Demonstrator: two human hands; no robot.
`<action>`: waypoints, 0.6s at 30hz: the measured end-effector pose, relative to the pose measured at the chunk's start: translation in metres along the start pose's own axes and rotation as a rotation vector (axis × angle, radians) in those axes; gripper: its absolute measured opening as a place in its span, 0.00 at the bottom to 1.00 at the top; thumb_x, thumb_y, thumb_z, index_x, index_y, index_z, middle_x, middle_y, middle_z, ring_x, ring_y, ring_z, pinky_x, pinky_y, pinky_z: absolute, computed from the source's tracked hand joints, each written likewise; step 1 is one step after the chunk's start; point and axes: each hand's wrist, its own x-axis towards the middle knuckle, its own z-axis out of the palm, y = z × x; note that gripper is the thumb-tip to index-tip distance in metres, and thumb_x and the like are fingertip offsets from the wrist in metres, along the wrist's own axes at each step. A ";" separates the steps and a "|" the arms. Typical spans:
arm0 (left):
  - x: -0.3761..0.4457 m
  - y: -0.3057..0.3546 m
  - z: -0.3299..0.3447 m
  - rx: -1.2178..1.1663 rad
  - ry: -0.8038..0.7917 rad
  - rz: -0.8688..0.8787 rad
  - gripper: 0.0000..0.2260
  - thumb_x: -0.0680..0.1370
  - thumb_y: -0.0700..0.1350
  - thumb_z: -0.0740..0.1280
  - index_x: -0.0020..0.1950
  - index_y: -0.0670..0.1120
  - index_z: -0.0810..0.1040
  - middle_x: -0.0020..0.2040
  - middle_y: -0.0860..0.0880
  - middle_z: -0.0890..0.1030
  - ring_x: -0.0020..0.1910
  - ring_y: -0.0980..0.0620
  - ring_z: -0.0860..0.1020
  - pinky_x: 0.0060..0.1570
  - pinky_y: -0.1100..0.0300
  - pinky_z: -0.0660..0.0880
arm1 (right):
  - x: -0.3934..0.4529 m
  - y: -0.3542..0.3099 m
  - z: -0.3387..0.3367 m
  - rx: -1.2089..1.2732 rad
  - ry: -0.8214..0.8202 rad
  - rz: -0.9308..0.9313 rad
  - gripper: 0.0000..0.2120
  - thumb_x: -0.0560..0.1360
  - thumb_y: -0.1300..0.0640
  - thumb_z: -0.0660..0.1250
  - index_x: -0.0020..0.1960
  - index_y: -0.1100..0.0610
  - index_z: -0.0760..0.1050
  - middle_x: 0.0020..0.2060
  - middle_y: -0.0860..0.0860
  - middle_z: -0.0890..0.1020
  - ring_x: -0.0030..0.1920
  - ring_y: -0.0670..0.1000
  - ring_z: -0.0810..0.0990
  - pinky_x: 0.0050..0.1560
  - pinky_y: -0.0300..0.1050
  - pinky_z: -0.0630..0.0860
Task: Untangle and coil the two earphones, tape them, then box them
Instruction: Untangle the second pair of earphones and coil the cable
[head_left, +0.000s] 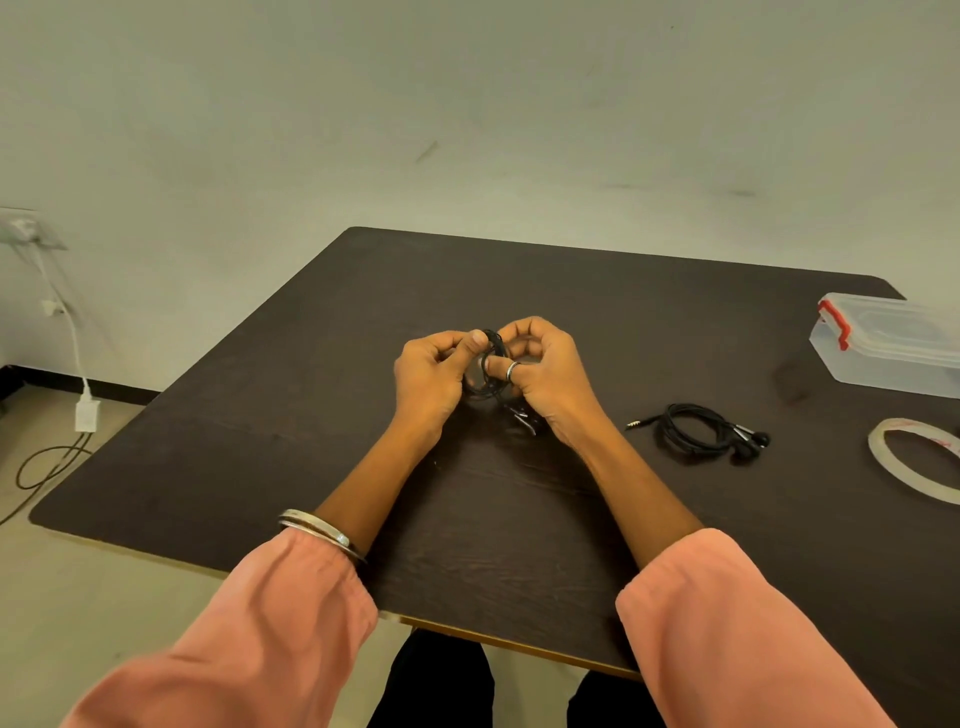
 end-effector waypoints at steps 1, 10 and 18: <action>-0.001 0.000 0.000 0.037 0.011 0.014 0.10 0.76 0.52 0.69 0.43 0.47 0.84 0.32 0.39 0.78 0.30 0.50 0.77 0.32 0.54 0.79 | -0.001 0.000 0.001 -0.007 0.013 -0.022 0.10 0.71 0.64 0.73 0.49 0.54 0.75 0.37 0.53 0.82 0.40 0.56 0.84 0.40 0.52 0.81; -0.007 0.004 0.010 0.148 -0.165 0.029 0.10 0.81 0.47 0.63 0.47 0.40 0.78 0.37 0.47 0.81 0.32 0.46 0.82 0.33 0.47 0.81 | -0.003 -0.002 0.007 0.153 0.185 -0.058 0.09 0.78 0.62 0.62 0.48 0.50 0.76 0.39 0.56 0.79 0.38 0.53 0.78 0.39 0.52 0.78; 0.002 0.002 0.003 0.330 -0.040 0.185 0.06 0.80 0.41 0.65 0.48 0.39 0.78 0.42 0.43 0.82 0.36 0.52 0.83 0.29 0.57 0.81 | 0.002 -0.008 0.001 0.625 -0.056 0.200 0.06 0.78 0.63 0.64 0.48 0.56 0.79 0.42 0.53 0.81 0.46 0.52 0.79 0.44 0.48 0.76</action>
